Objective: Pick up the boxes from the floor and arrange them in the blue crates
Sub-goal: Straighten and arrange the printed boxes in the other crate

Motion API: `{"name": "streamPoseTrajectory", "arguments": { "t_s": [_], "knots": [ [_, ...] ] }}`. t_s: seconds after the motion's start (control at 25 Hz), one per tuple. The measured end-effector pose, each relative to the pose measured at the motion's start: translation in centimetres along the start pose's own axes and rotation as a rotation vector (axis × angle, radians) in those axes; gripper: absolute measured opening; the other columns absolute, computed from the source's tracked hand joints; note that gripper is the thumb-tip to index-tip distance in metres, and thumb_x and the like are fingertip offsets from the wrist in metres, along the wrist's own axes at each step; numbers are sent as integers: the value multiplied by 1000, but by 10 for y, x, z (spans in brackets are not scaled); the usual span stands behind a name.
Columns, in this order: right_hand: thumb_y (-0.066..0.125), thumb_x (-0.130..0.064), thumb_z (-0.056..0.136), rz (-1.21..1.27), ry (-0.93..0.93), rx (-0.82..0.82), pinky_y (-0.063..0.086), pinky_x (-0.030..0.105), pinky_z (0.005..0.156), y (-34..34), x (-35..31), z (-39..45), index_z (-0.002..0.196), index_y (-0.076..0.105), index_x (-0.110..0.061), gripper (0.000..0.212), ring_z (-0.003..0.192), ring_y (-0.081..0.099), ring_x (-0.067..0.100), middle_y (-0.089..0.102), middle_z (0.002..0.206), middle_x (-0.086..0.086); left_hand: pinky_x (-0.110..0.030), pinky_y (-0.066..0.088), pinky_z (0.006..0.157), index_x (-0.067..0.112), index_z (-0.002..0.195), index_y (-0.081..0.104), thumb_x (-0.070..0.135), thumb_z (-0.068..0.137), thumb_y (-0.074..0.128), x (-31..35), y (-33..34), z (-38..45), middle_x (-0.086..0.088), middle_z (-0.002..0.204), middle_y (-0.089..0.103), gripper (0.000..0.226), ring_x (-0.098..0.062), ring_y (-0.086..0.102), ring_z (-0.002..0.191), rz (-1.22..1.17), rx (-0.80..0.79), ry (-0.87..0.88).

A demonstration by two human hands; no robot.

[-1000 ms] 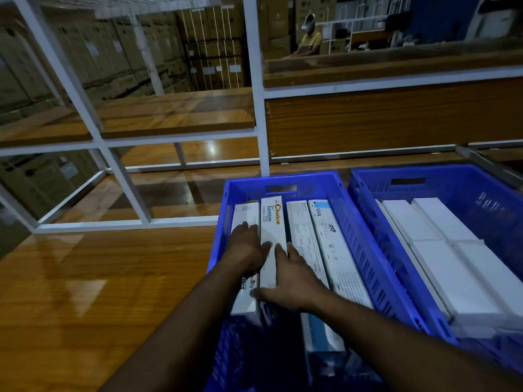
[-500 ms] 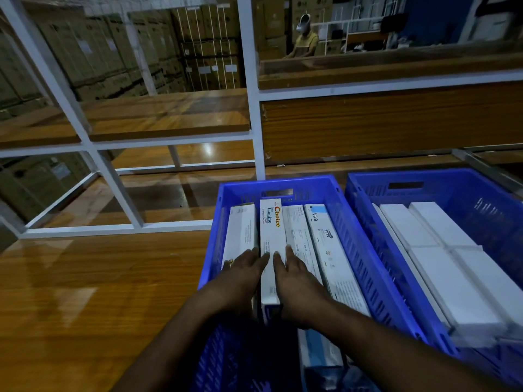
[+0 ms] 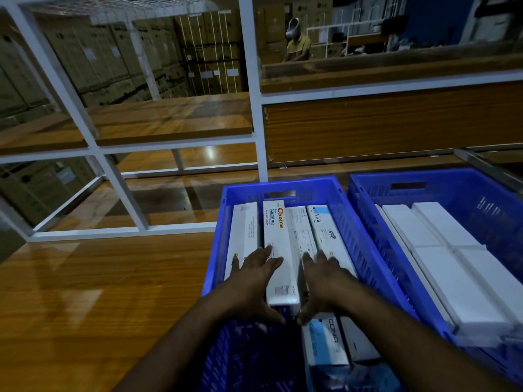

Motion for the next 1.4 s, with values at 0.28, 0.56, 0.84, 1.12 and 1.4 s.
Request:
{"name": "streamPoseTrajectory", "arguments": {
  "t_s": [0.28, 0.56, 0.84, 1.12, 1.4],
  "knots": [
    [82, -40, 75, -26, -3, -42, 11, 59, 120, 7, -10, 10, 156, -11, -12, 127, 151, -5, 40, -13, 163, 20, -66, -1, 120, 20, 160, 14, 60, 73, 80, 13, -7, 9, -1, 170, -7, 116, -17, -9, 156, -66, -68, -28],
    [80, -58, 68, 158, -131, -65, 17, 56, 121, 2, -5, 5, 157, -10, -15, 134, 153, 0, 26, -5, 166, 6, -58, 5, 124, 21, 155, 37, 35, 97, 58, -3, -11, 14, 1, 166, 22, 64, -17, 13, 154, -275, 56, -82],
    [32, -51, 101, 458, -27, 325, 3, 59, 120, -4, 3, 24, 159, 11, -21, 68, 153, 3, 22, 5, 167, 4, -57, -4, 124, 20, 162, 11, 44, 107, 29, -4, -2, 48, -2, 170, -2, 62, -22, -9, 157, -54, 264, -148],
    [2, -60, 99, 255, 96, 293, -15, 66, 113, 23, 2, 36, 159, 5, -27, 68, 152, -15, 21, -10, 166, 6, -64, -14, 119, 15, 162, 3, 38, 109, 18, 5, 10, 63, -2, 170, -8, 60, -16, -15, 156, -29, 173, -161],
    [9, -65, 98, 283, 82, 262, -12, 62, 116, 15, 9, 33, 159, 10, -24, 73, 153, -10, 20, -5, 167, 4, -59, -14, 121, 15, 162, 10, 37, 109, 21, 5, 7, 62, -1, 171, 1, 58, -14, -6, 156, -80, 212, -156]
  ]
}}
Point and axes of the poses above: each hand's wrist, its own z-axis towards the middle knuckle, its own y-axis out of the palm, x = y × z, the point moved 3 cm from there along z, towards the middle knuckle
